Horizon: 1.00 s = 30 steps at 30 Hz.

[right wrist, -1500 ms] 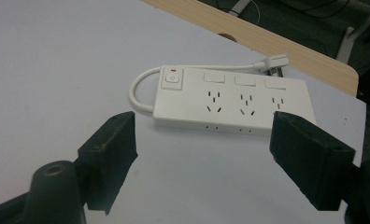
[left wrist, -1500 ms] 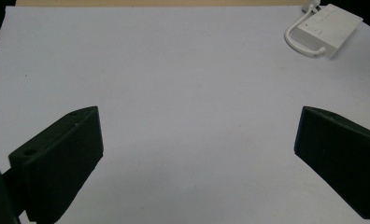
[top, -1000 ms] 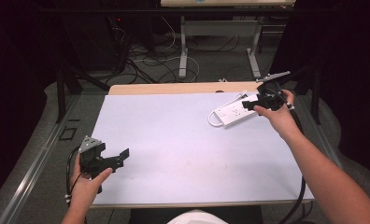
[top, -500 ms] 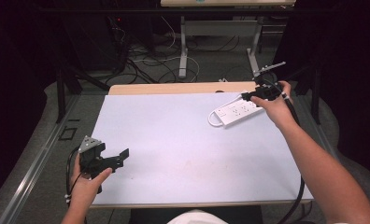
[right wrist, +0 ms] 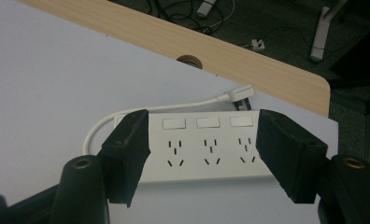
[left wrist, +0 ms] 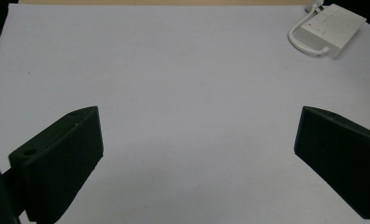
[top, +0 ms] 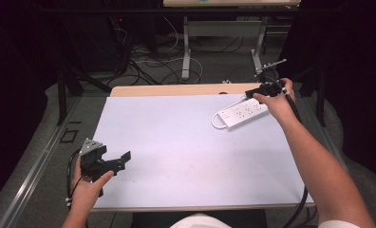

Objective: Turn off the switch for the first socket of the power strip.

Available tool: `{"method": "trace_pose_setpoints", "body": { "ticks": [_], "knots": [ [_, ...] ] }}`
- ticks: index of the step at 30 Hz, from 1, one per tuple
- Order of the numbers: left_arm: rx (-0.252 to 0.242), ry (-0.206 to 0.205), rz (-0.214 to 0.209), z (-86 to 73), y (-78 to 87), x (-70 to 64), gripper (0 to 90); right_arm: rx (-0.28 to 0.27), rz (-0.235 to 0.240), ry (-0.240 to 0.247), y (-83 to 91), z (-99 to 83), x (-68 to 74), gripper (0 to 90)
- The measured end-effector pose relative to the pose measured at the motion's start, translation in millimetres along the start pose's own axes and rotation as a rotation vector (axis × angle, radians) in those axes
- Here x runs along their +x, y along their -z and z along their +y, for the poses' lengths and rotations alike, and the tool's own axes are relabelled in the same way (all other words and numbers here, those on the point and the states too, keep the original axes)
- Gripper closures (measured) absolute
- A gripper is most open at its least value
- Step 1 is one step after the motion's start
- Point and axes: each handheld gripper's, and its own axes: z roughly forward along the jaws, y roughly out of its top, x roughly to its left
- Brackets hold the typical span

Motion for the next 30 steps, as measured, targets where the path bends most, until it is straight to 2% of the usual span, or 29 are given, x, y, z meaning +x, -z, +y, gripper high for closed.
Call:
{"method": "trace_pose_setpoints", "body": {
  "ticks": [4,9,17,30],
  "knots": [
    [0.001,0.0,0.0,-0.2,-0.2,0.2,1.1,0.016,-0.01,0.002,-7.9,1.6,-2.9,34.8],
    [0.003,0.001,-0.001,-0.4,-0.5,0.2,1.1,0.019,0.005,-0.012,-18.5,2.9,-5.0,35.9],
    [0.0,0.001,-0.003,-0.3,-0.5,0.3,1.1,0.05,0.001,-0.057,-35.1,2.8,-6.8,39.0],
    [0.002,0.005,-0.002,-0.4,0.1,1.6,1.1,0.023,-0.008,-0.106,-58.1,4.9,-3.6,43.4]
  ]
}}
